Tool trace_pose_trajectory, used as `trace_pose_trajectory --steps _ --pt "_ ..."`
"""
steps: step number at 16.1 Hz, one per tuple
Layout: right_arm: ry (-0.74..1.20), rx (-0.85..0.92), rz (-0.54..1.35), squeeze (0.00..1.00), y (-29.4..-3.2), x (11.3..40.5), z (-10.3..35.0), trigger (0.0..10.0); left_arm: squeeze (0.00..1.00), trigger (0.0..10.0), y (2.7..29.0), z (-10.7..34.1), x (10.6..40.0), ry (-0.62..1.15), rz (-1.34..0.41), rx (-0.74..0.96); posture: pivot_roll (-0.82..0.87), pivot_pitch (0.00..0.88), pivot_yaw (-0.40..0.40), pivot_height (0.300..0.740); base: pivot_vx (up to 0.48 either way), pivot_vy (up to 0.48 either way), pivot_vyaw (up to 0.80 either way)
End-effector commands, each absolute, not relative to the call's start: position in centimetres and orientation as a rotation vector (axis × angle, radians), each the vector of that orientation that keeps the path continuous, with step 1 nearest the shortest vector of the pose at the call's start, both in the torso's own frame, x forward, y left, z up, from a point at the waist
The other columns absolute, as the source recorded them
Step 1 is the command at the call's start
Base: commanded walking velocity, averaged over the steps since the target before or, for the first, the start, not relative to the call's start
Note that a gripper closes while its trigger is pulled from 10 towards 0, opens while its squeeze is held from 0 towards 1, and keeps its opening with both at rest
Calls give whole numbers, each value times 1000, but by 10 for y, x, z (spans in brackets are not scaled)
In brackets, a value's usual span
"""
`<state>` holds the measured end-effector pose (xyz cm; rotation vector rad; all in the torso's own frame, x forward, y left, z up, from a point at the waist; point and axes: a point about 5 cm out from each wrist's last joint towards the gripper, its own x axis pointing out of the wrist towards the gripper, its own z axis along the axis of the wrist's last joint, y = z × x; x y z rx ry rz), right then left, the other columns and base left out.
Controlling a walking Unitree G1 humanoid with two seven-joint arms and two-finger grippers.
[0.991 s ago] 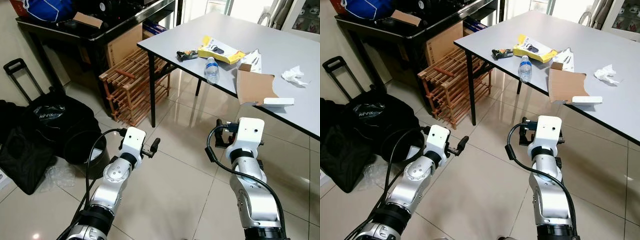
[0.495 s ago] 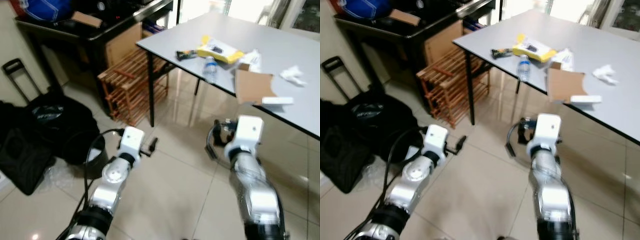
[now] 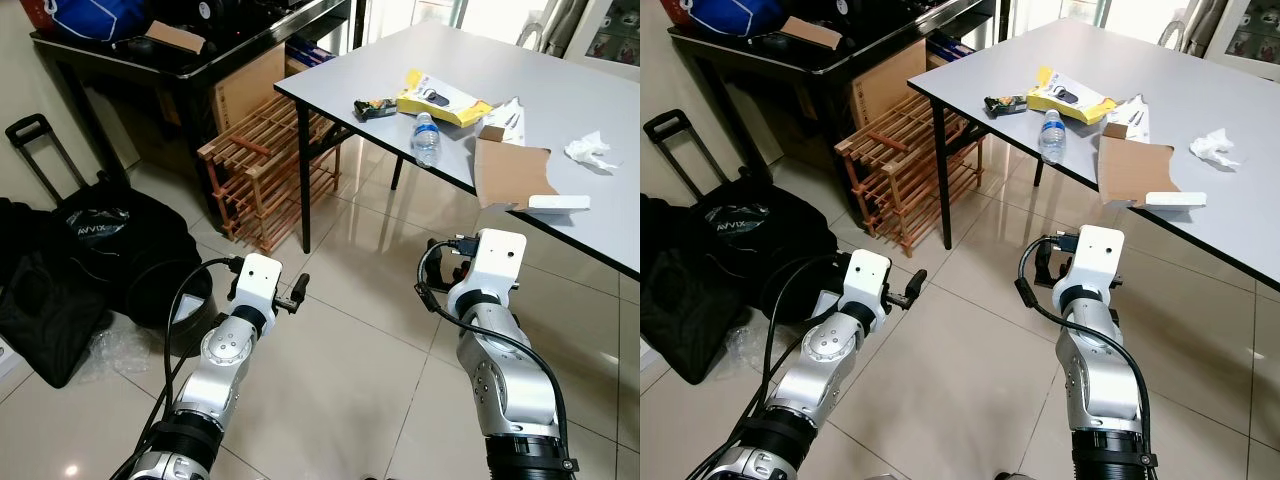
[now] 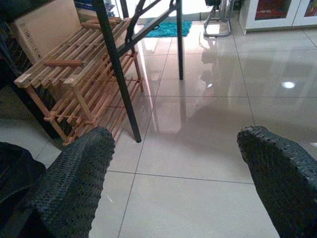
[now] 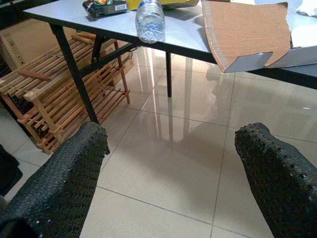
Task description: Picking trash to rubbish bin
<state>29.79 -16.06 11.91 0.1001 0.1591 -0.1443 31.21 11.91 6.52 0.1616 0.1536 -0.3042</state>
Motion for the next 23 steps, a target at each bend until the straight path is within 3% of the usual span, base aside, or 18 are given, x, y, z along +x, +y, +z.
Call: trace_pose_trajectory --steps 1,10,23 --pt "168 106 -139 0 -161 299 119 10000 0 10000 122 63 312 167 -290 171 -57 59 17 740 0 0 0" --pt "108 -28 -171 0 -167 301 119 10000 0 10000 129 61 307 155 -316 188 -55 58 16 740 0 0 0" --pt "156 -31 -134 0 -163 290 108 10000 0 10000 127 59 299 162 -336 169 -63 109 32 740 0 0 -58"
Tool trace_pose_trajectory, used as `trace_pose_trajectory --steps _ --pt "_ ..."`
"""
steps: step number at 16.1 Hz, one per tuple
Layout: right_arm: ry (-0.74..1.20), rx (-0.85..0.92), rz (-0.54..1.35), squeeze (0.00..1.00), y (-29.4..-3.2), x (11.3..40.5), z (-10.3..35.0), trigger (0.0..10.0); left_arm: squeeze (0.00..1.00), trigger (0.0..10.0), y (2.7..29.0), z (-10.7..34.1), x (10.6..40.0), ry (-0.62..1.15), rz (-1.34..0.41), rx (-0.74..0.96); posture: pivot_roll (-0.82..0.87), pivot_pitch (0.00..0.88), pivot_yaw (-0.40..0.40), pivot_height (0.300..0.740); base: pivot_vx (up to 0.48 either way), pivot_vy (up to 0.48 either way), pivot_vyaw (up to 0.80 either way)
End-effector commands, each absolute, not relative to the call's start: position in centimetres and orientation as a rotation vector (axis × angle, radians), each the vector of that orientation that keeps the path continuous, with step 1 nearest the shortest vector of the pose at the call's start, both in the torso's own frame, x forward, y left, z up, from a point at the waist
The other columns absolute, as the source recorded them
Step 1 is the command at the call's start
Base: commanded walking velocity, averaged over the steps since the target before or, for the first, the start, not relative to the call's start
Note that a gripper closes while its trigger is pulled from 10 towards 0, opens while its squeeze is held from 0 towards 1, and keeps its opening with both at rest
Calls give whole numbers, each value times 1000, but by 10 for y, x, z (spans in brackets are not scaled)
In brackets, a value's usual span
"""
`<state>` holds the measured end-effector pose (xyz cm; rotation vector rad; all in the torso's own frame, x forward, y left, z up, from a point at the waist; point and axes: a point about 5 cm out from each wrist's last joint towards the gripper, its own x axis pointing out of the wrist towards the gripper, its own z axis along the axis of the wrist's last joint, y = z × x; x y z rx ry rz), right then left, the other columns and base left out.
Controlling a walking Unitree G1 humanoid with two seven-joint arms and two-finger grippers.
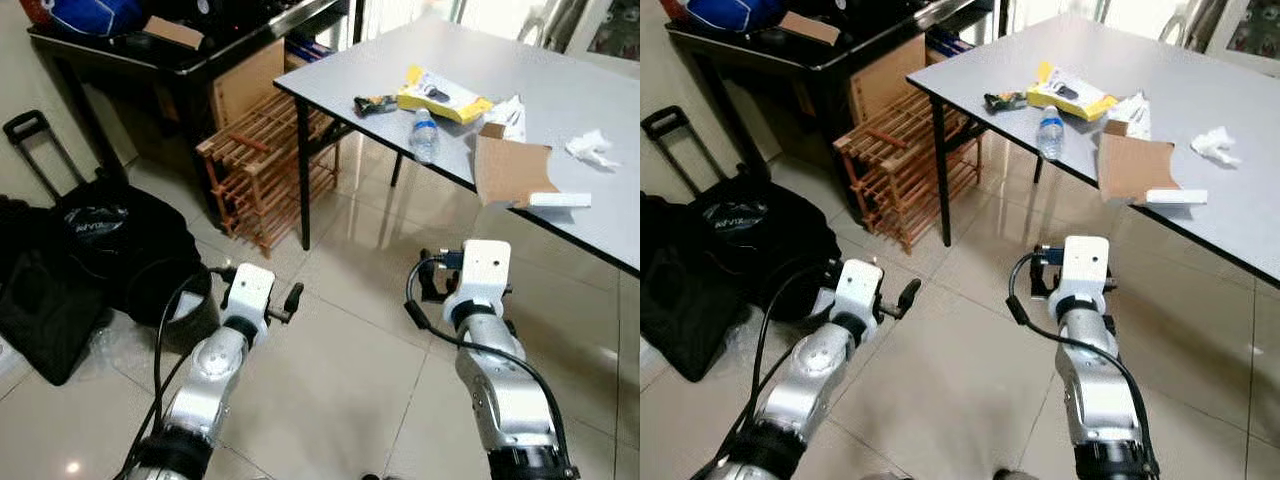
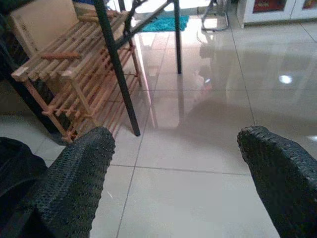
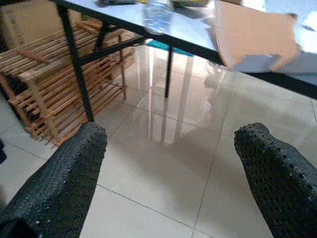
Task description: Picking trash to rubbish bin
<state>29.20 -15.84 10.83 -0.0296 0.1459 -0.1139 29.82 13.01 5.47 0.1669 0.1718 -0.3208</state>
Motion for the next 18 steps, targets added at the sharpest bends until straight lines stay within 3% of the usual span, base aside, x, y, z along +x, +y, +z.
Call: trace_pose_trajectory --steps 1,12,18 --pt "154 -33 -135 0 -163 289 107 10000 0 10000 127 59 299 163 -339 169 -64 109 35 740 0 0 -744" --pt "136 -33 -149 0 -160 292 109 10000 0 10000 127 68 306 141 -356 170 -55 105 50 740 0 0 -744" --pt "56 -3 -133 0 -154 296 123 10000 0 10000 126 72 309 129 -377 160 -54 99 51 740 163 0 0"
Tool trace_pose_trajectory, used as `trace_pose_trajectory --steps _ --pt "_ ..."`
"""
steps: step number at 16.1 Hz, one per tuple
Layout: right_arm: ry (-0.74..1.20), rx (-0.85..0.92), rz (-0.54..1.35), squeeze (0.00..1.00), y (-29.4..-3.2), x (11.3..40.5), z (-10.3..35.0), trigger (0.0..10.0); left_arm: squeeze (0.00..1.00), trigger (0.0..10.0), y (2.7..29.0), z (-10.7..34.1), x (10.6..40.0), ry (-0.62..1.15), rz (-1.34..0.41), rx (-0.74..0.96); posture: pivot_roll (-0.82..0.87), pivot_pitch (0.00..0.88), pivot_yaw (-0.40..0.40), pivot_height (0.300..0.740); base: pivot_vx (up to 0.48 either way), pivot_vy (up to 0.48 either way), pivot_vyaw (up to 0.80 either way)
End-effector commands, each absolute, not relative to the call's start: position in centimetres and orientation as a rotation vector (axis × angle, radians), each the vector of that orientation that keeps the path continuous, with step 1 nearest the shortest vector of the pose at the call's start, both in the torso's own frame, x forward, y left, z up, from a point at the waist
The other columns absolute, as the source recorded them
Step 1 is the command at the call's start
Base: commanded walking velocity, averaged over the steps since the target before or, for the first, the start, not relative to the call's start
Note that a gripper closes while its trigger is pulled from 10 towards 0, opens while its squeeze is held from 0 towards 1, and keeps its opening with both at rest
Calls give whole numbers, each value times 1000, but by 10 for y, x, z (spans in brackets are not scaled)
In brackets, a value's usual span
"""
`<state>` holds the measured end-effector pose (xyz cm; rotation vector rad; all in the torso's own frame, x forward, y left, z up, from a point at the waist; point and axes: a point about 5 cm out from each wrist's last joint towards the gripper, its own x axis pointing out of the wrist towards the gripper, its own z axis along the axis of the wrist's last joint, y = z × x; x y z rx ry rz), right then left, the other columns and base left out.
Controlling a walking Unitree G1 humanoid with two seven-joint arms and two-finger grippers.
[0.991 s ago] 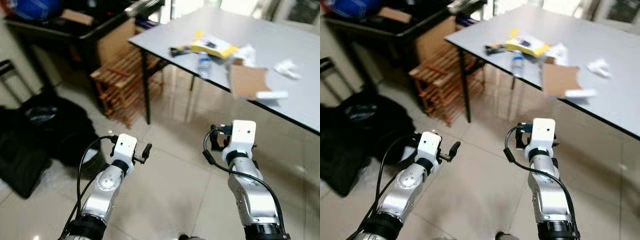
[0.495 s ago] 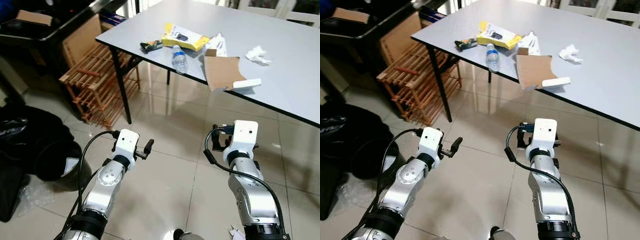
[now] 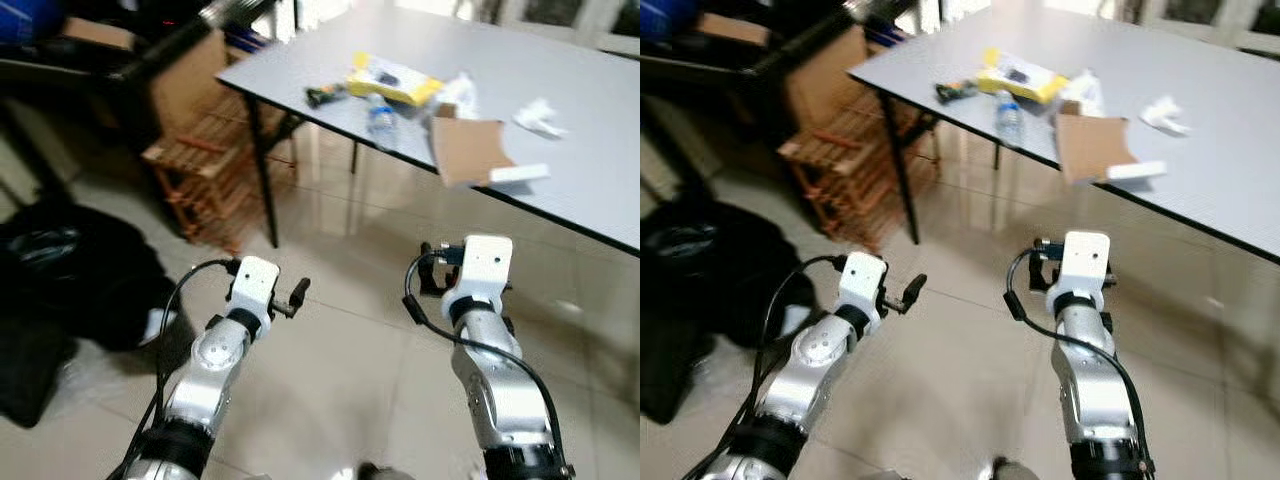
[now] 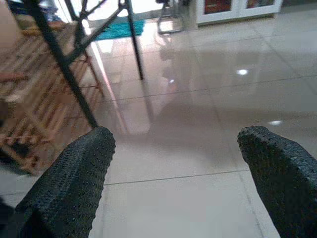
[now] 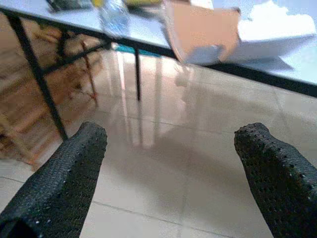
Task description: Picking trash to rubbish bin
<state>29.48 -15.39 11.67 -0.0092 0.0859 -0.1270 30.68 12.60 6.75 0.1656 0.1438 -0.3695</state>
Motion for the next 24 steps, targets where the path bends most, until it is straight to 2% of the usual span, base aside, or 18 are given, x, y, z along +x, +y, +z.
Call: trace_pose_trajectory --steps 1,15,24 --pt "54 -2 -134 0 -154 297 124 10000 0 10000 126 72 309 128 -378 161 -54 99 51 740 401 0 0" --pt "-22 10 -138 0 -151 303 141 10000 0 10000 127 80 313 99 -380 169 -45 87 50 740 455 0 0" --pt "-60 28 -150 0 -149 302 156 10000 0 10000 130 83 312 83 -364 149 -45 101 51 740 0 0 0"
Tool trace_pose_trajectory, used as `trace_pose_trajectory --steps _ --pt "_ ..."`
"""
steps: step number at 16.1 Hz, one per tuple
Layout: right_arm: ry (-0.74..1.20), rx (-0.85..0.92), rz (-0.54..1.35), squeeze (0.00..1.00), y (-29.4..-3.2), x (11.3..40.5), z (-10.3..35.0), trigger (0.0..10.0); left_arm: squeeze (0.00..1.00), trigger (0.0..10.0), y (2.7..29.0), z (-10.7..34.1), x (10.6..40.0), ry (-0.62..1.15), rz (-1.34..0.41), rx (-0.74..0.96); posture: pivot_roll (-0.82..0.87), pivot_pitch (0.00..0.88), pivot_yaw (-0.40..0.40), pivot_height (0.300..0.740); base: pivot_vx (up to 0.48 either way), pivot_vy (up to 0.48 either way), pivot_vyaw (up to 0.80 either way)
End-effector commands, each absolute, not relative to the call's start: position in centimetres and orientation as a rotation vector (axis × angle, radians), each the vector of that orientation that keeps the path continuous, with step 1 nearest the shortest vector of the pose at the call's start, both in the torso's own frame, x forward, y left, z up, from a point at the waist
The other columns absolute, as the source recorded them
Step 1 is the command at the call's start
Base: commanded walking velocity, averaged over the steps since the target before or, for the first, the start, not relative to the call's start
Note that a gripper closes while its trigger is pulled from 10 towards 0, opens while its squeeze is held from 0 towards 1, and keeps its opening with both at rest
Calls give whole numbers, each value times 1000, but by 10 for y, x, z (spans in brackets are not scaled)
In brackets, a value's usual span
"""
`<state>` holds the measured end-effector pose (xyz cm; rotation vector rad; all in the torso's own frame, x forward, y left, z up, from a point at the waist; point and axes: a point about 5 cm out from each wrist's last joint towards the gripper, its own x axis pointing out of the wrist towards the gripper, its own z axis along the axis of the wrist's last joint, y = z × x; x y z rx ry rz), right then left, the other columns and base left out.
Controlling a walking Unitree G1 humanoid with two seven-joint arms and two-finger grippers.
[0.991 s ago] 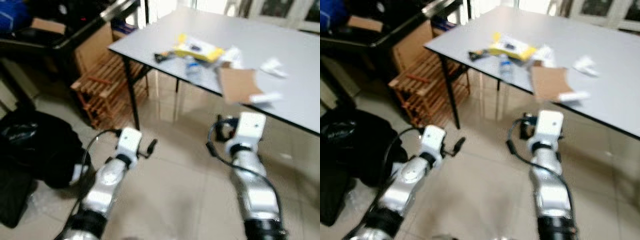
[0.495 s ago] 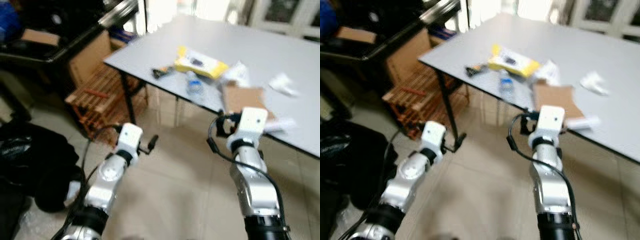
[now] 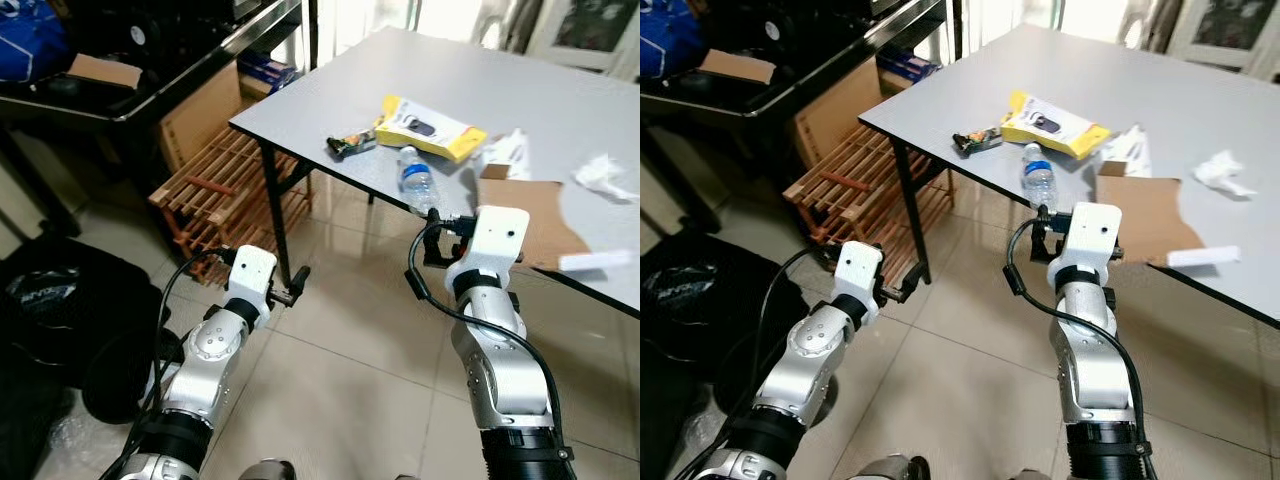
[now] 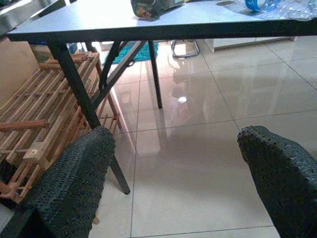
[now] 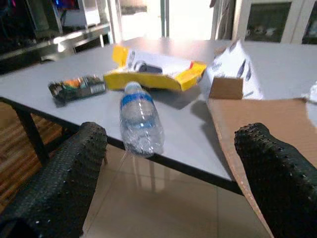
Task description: Picking trash to rubbish bin
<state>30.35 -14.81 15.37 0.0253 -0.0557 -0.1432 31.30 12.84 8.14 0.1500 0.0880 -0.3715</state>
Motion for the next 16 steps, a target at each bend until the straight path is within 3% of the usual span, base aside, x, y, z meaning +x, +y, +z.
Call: trace_pose_trajectory --steps 1,10,16 --pt "-61 27 -159 0 -150 302 157 10000 0 10000 130 83 313 84 -363 149 -48 102 52 740 0 0 -406" --pt "-68 62 -226 0 -154 292 163 10000 0 10000 138 86 312 94 -374 171 -44 132 91 740 0 0 -769" --pt "-32 224 -272 0 -155 294 160 10000 0 10000 141 84 308 122 -401 198 -24 148 124 740 0 0 -769"
